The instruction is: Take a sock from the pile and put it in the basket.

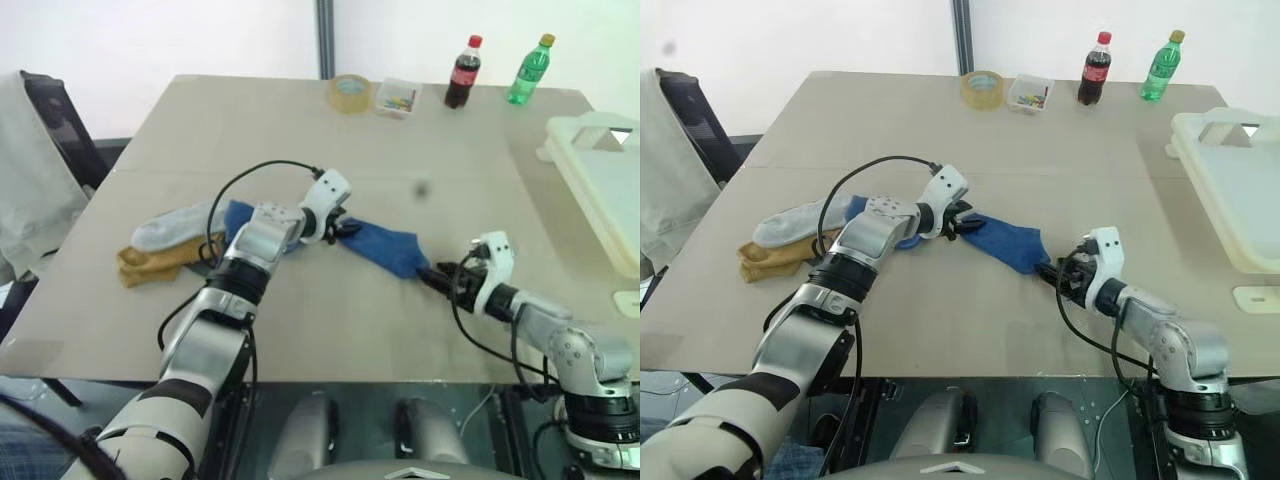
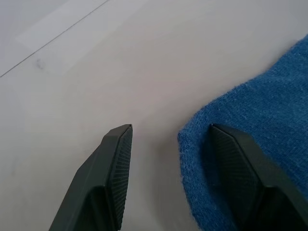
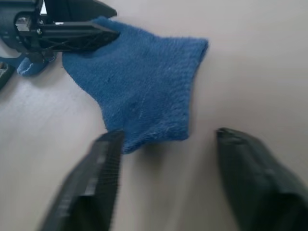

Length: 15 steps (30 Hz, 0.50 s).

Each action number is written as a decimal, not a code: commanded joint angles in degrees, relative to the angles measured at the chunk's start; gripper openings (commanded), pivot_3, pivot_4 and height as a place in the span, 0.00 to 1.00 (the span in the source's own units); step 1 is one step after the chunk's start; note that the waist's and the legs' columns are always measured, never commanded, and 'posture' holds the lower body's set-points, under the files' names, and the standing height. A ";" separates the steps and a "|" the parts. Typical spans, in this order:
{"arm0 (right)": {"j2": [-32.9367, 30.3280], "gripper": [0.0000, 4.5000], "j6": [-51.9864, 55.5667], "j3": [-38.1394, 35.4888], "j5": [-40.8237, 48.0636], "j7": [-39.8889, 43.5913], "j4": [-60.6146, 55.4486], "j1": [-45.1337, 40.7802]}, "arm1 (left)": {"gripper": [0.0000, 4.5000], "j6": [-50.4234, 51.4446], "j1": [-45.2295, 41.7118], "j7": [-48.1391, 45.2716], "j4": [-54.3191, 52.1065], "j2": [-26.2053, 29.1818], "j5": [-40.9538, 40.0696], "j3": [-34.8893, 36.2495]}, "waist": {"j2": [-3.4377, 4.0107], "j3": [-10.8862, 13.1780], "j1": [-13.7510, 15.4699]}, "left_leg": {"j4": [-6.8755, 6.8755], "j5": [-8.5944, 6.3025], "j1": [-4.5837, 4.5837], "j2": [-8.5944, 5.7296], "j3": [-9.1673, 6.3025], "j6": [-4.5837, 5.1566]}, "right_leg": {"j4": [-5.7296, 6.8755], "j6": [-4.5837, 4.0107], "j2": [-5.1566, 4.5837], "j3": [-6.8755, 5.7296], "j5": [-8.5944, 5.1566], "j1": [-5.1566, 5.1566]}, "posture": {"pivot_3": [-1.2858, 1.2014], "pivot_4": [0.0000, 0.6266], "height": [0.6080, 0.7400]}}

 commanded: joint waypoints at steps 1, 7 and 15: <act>1.25 0.23 0.72 -0.66 1.18 -0.87 -0.01 -1.62 | 0.60 2.41 2.40 -1.31 -5.52 0.38 0.12 -0.43 | 0.00 0.00 -0.16 | 0.00 0.00 0.00 0.00 0.00 0.00 | 0.01 0.00 0.00 0.00 0.00 0.00 | 0.52 0.24 1.00; 0.11 0.02 0.41 0.27 0.25 0.31 0.08 -1.77 | 0.60 11.04 8.97 -1.47 -18.61 2.55 -1.51 0.67 | 0.02 -0.01 -0.31 | -0.01 0.00 0.04 0.03 -0.01 0.00 | 0.07 0.00 0.01 0.01 0.00 0.00 | 0.52 0.24 1.00; -9.70 0.02 0.89 -1.77 0.07 4.91 -5.31 2.94 | 0.60 30.01 23.89 1.29 -46.12 6.46 -7.47 3.25 | 0.09 -0.02 -0.34 | -0.02 0.00 0.10 0.09 0.00 -0.01 | 0.11 0.00 0.01 0.04 -0.01 -0.01 | 0.52 0.24 1.00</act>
